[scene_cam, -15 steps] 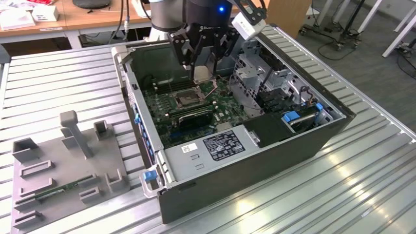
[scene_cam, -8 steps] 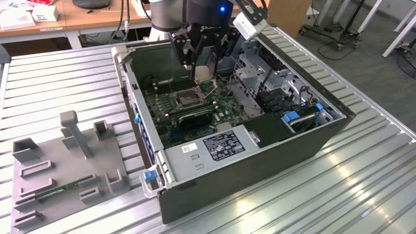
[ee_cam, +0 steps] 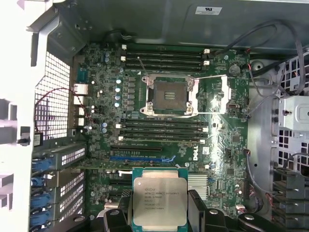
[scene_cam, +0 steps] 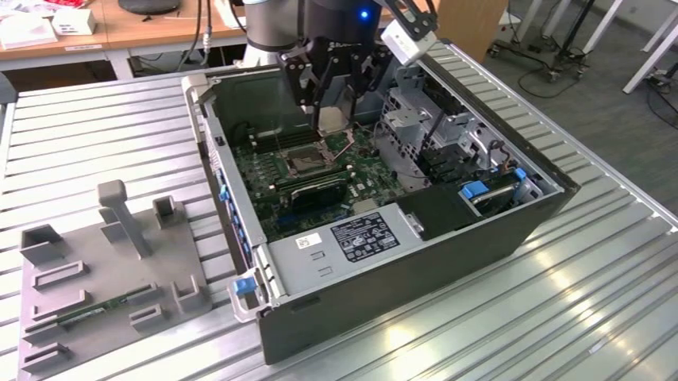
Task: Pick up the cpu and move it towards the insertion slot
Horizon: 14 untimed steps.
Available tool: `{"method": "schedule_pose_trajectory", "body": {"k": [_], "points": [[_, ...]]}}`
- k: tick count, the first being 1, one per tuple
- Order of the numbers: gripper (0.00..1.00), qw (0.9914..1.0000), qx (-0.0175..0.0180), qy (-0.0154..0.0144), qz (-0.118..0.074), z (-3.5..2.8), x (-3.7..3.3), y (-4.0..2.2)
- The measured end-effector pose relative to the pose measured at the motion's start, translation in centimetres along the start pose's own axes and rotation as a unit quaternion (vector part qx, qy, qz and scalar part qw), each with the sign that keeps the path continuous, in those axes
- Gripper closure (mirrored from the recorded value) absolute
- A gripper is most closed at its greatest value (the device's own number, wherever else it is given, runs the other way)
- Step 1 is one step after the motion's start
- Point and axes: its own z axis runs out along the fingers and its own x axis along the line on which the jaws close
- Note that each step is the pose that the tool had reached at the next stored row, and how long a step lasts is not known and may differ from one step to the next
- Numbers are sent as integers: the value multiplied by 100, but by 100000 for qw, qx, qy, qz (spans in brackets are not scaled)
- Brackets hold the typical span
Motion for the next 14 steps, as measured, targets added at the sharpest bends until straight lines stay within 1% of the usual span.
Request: {"method": "schedule_pose_trajectory", "body": {"k": [4, 10, 14], "points": [[46, 100000, 5, 2, 2, 1, -41, -2], [46, 100000, 4, -1, 5, 2, -44, -1], [46, 100000, 4, 1, 2, 2, -73, -2]]}}
